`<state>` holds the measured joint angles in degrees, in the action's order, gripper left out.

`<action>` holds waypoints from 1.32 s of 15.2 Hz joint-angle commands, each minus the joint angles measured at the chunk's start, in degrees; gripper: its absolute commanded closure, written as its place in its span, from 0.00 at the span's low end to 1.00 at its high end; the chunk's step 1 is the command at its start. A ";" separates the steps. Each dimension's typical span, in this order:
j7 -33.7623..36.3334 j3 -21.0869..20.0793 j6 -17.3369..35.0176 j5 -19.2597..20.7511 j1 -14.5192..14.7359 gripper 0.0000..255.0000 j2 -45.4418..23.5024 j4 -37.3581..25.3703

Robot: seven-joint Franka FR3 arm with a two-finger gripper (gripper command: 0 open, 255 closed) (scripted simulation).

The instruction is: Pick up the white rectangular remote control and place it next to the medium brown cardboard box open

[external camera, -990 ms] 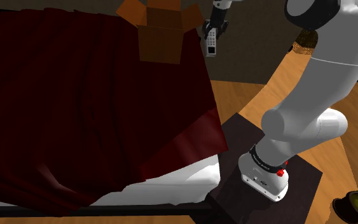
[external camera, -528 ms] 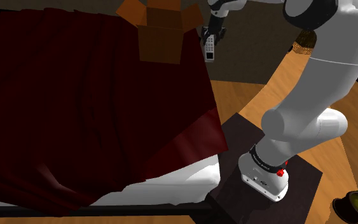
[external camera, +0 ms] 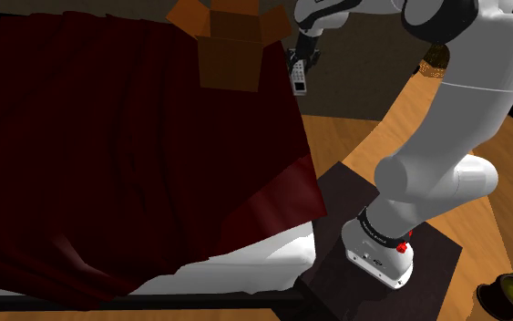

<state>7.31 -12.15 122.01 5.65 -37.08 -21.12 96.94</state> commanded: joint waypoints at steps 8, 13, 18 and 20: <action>0.47 0.44 5.56 0.84 0.12 1.00 -2.88 2.96; 0.47 0.44 5.56 0.84 0.12 1.00 -2.89 2.95; 0.48 0.44 5.55 0.84 0.12 0.00 -2.89 2.94; 0.48 0.44 5.55 0.84 0.12 0.00 -2.89 2.95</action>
<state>7.79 -11.72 127.56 6.49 -36.96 -24.02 99.89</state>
